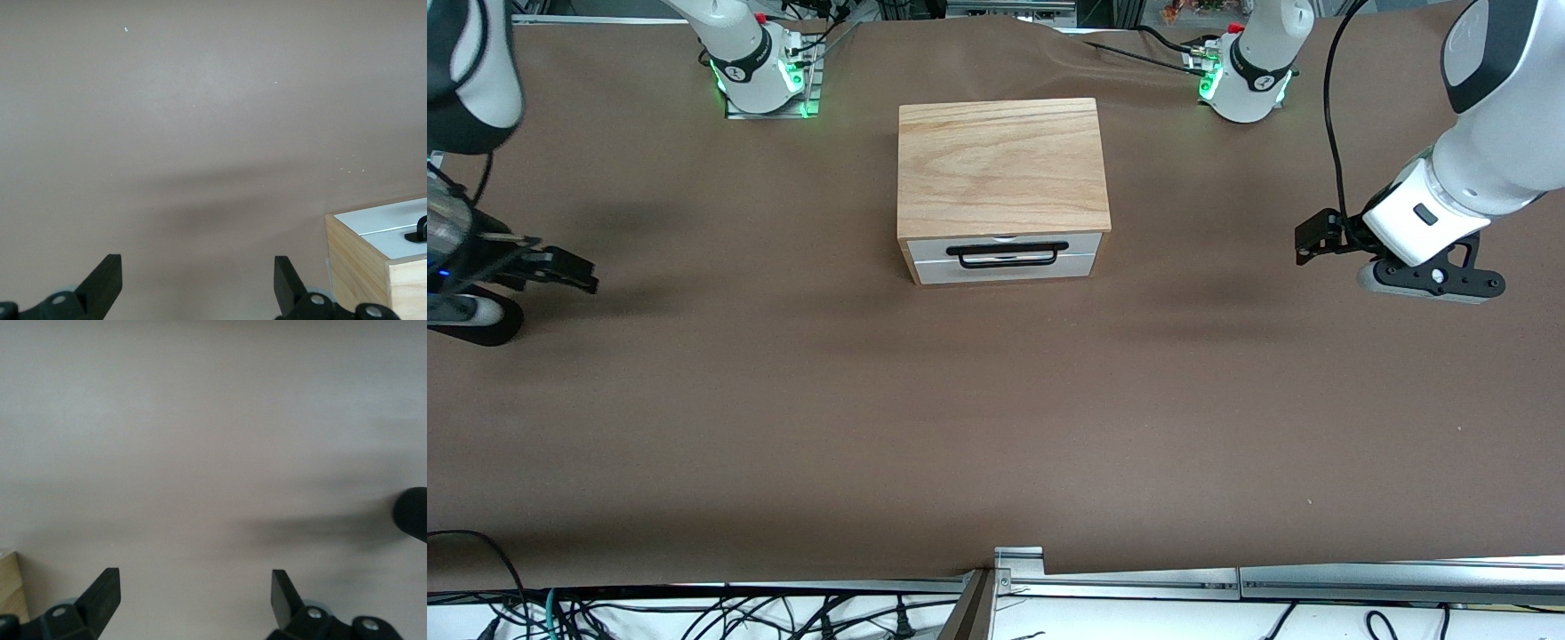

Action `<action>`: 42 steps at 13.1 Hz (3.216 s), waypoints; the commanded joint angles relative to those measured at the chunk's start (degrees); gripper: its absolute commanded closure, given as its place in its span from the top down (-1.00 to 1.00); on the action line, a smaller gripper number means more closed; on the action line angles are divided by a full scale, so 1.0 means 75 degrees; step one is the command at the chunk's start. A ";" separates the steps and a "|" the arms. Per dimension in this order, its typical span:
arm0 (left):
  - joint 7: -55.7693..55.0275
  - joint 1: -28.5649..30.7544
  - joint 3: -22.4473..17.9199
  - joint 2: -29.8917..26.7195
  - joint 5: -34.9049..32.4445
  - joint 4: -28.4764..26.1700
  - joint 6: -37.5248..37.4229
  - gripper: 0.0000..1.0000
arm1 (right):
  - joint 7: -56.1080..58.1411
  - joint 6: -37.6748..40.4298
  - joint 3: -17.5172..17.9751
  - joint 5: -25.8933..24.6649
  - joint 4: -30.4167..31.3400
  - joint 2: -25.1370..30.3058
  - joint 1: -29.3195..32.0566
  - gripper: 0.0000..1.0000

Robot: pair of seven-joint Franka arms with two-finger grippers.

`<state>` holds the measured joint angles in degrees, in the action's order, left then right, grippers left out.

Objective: Pull top drawer with both arms simultaneously
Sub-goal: 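Move the right gripper toward the drawer handle's end, then reach the left gripper to the handle while the right gripper aligns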

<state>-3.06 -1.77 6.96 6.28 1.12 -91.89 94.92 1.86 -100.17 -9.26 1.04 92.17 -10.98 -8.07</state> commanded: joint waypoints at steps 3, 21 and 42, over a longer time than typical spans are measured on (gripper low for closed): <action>0.0127 0.0001 0.0021 0.0077 0.0178 0.0169 -0.0292 1.00 | -0.0060 0.0230 -0.0008 0.1767 -0.0113 -0.0515 -0.0447 1.00; 0.0150 0.0013 -0.0003 0.0089 0.0155 0.0193 -0.0281 1.00 | 0.3395 -0.0086 -0.0008 0.9784 0.0143 -0.3200 -0.1524 1.00; 0.0278 -0.0115 0.0044 0.1129 0.3257 0.0146 -0.0339 1.00 | 0.6349 -0.0344 -0.0008 1.2975 0.1585 -0.3493 -0.2685 1.00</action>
<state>-2.86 -1.85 7.10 10.58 21.04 -92.07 92.97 47.25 -102.55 -9.02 96.91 102.18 -37.97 -27.77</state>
